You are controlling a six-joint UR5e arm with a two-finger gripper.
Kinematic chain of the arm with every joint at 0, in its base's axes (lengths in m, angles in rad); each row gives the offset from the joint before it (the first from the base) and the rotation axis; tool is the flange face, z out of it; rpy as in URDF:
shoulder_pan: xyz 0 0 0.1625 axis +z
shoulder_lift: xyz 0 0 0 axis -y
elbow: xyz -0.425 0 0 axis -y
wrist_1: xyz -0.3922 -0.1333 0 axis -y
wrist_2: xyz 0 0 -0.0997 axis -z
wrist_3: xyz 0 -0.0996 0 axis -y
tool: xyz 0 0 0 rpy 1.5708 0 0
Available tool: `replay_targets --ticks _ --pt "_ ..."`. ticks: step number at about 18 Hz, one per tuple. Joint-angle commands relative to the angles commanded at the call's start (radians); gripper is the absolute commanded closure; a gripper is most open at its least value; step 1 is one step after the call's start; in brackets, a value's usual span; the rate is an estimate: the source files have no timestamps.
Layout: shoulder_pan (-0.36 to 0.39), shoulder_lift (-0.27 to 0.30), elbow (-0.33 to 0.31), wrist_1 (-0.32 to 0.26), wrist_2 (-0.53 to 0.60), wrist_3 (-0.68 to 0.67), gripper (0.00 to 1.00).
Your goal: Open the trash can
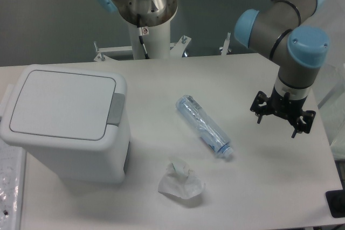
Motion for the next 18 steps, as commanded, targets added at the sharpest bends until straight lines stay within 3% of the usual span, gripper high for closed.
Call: replay_targets --ticks 4,10,11,12,15,18 --pt "-0.018 0.002 -0.002 -0.002 -0.002 0.000 0.00" --pt "-0.009 0.018 0.047 -0.084 -0.009 -0.017 0.00" --pt "-0.009 0.018 0.079 -0.141 -0.026 -0.073 0.00" --pt "-0.011 0.018 0.090 -0.153 -0.032 -0.124 0.00" --pt "-0.018 0.020 0.091 -0.150 -0.124 -0.283 0.00" --pt "-0.026 0.064 0.078 -0.156 -0.135 -0.351 0.00"
